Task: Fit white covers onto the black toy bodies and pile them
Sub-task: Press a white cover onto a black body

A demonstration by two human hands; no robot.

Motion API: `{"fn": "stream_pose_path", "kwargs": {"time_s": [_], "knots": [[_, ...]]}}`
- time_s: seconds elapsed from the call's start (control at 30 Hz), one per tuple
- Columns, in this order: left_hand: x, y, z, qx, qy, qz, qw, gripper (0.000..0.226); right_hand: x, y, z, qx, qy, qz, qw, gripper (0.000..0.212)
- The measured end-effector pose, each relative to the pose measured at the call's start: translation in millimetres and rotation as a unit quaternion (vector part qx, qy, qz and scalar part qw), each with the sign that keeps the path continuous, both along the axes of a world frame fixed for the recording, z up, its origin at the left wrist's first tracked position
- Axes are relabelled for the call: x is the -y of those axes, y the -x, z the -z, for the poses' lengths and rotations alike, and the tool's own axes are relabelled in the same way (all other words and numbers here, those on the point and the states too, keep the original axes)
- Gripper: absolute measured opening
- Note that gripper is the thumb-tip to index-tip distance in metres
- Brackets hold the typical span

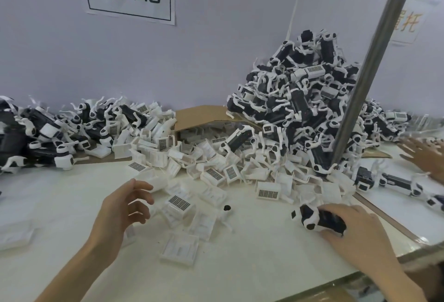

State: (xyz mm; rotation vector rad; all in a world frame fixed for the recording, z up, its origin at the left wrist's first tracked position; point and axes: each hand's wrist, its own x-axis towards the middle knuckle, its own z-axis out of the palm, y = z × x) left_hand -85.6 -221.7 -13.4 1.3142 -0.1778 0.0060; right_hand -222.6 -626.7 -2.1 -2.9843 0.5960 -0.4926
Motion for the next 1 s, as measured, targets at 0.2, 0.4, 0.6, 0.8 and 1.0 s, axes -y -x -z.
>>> {"fn": "stream_pose_path", "kwargs": {"time_s": [0.2,0.4,0.6,0.8,1.0], "knots": [[-0.7,-0.8,2.4,0.008,-0.001,0.002,1.000,0.038,-48.4,8.7,-8.0,0.232,-0.423,-0.116,0.868,0.026],[-3.0,-5.7,7.1,0.008,0.018,0.019,1.000,0.042,-95.4,-9.8,-22.4,0.133,-0.852,-0.117,0.492,0.046],[-2.0,-8.5,8.7,-0.002,0.024,0.020,1.000,0.041,-139.1,-17.3,-20.8,-0.029,-0.902,-0.117,0.415,0.036],[-1.6,-13.0,6.6,-0.030,0.028,0.017,0.999,0.044,-100.0,-131.7,-190.8,0.208,-0.792,-0.180,0.544,0.039],[-3.0,-16.6,1.1,-0.062,0.037,0.010,0.997,0.044,-61.3,-215.0,-270.5,0.368,-0.408,-0.056,0.834,0.041]]}}
